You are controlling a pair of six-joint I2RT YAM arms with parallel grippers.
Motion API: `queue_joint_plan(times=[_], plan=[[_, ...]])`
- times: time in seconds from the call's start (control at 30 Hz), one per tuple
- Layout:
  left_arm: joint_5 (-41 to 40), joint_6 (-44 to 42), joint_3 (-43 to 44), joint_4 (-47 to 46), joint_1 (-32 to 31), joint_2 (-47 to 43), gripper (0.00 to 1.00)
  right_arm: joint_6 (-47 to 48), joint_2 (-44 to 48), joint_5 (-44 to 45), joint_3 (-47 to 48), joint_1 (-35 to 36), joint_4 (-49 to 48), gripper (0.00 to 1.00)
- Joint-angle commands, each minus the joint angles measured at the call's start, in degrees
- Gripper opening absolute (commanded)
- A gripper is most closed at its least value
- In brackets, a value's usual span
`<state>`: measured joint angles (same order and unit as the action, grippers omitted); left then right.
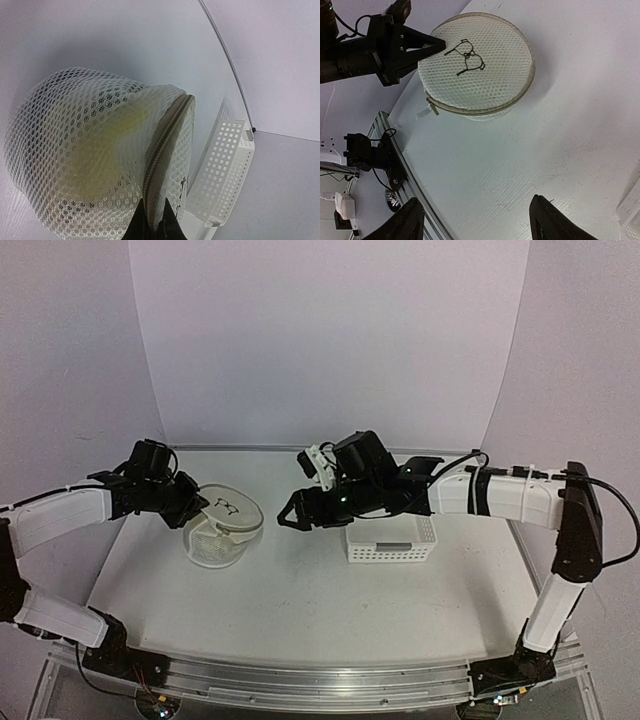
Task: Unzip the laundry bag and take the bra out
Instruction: Pick up the zipper from the laundry bag.
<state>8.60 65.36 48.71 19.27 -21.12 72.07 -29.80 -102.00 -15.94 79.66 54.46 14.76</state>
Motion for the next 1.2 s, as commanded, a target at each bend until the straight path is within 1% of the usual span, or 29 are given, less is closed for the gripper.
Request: queue_joint_plan(times=[0.0,0.13,0.37,0.47,0.73,0.93,1.17], plan=[[-2.3,6.6,1.8,-8.4,-1.6,2.2,0.0,-1.6,-1.6,-3.4,5.1,0.7,-1.6,0.7],[-2.7,6.7,4.6,-9.6,-2.5,5.4,0.0,-2.3,-4.1,-5.8,7.5,0.7,-1.2,0.66],[-1.7,9.0,6.7,-12.6,-3.0,9.2,0.0,-3.3,-9.6,-8.0,12.3,0.7,-0.2,0.64],[-0.9,10.1,6.9,-13.9,-3.3,10.3,0.0,-4.0,-12.6,-9.1,15.3,0.7,0.3,0.62],[0.8,12.2,6.8,-15.1,-5.0,11.2,0.0,-5.8,-17.7,-7.5,20.2,0.7,0.5,0.54],[1.4,12.9,6.7,-15.5,-6.0,11.3,0.0,-7.2,-21.1,-7.3,22.3,0.7,0.4,0.47],[2.0,13.1,7.1,-15.6,-7.1,12.1,0.0,-7.6,-22.1,-6.7,23.3,0.8,0.4,0.44]])
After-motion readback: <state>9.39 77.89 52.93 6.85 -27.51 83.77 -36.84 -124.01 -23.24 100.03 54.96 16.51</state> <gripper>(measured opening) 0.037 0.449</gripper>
